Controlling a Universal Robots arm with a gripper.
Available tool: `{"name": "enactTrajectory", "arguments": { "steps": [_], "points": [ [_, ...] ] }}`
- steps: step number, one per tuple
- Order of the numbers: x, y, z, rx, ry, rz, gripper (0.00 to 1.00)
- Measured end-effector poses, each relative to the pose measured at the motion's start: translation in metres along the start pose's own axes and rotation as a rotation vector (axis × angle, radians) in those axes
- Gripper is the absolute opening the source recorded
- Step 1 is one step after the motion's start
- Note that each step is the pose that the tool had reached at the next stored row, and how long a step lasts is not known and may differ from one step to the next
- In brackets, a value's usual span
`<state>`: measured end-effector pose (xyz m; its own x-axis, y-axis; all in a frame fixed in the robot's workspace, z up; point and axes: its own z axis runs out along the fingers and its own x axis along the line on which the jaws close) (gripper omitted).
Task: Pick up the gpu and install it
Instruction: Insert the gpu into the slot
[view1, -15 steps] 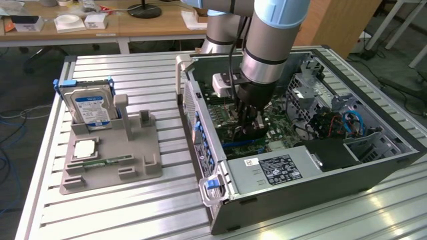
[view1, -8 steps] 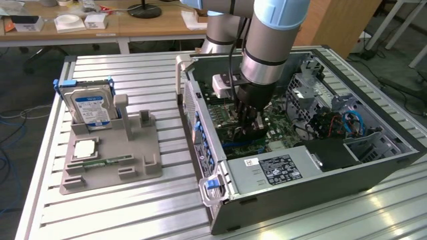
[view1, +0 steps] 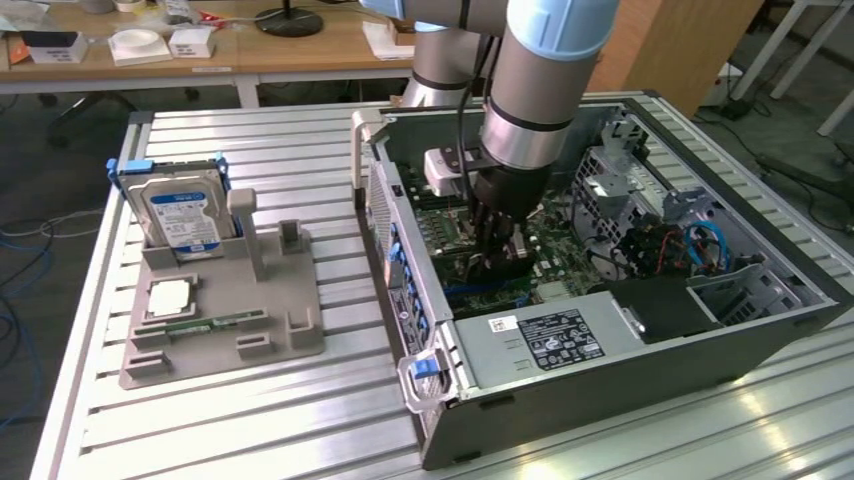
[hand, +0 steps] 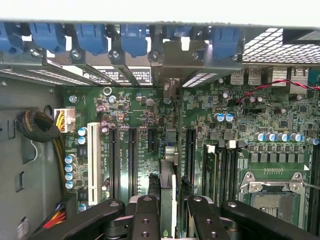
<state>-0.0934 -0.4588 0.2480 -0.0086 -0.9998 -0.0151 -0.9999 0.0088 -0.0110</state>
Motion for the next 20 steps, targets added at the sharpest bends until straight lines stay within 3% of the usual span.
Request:
{"name": "enactTrajectory", "arguments": {
  "steps": [20],
  "points": [
    [-0.0003, 0.0004, 0.0068, -0.0003, 0.0006, 0.0, 0.26]
  ]
}}
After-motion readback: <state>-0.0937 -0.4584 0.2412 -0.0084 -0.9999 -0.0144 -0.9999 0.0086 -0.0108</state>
